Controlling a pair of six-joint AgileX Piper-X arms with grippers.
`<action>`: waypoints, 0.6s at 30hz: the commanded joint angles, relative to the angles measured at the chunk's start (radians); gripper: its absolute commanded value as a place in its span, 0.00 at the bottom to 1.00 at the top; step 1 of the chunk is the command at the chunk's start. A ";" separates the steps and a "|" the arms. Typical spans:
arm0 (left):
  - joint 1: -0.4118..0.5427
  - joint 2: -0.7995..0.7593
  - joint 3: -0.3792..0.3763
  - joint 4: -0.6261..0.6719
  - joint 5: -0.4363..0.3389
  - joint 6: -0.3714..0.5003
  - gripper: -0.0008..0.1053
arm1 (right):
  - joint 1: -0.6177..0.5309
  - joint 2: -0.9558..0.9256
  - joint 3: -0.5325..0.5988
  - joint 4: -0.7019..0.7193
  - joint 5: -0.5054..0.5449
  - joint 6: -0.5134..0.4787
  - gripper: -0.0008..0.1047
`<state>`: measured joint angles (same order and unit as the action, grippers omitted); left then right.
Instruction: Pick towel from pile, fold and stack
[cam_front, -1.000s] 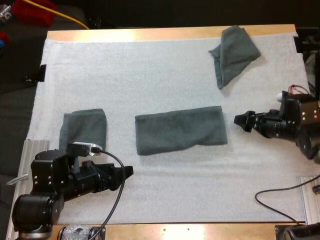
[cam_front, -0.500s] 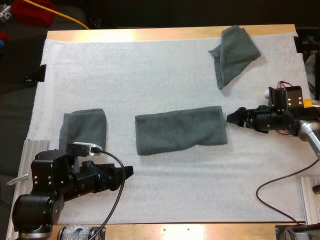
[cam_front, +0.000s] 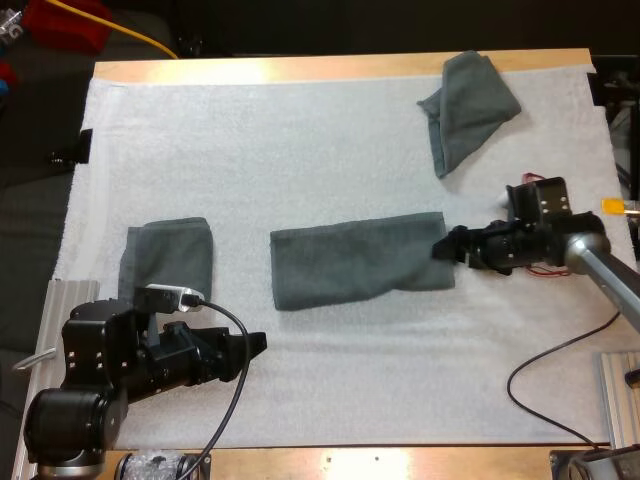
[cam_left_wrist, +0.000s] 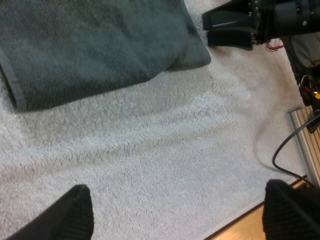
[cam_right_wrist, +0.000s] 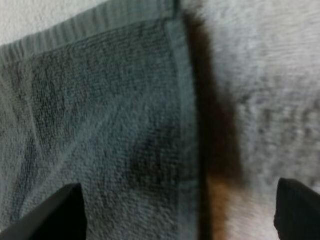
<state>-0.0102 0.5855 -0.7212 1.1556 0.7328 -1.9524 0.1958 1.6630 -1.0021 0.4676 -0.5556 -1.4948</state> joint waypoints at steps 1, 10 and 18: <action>0.002 -0.004 -0.006 0.010 0.013 0.006 0.65 | 0.008 0.010 -0.007 -0.024 -0.010 0.018 0.71; 0.002 -0.004 -0.006 0.030 0.055 0.006 0.65 | 0.059 0.075 -0.011 -0.113 -0.062 0.135 0.71; 0.002 -0.004 -0.006 0.030 0.075 0.006 0.65 | 0.135 0.107 -0.011 -0.113 -0.078 0.157 0.71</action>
<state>-0.0102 0.5855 -0.7212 1.1811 0.7970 -1.9524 0.3143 1.7439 -1.0226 0.3266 -0.6081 -1.3440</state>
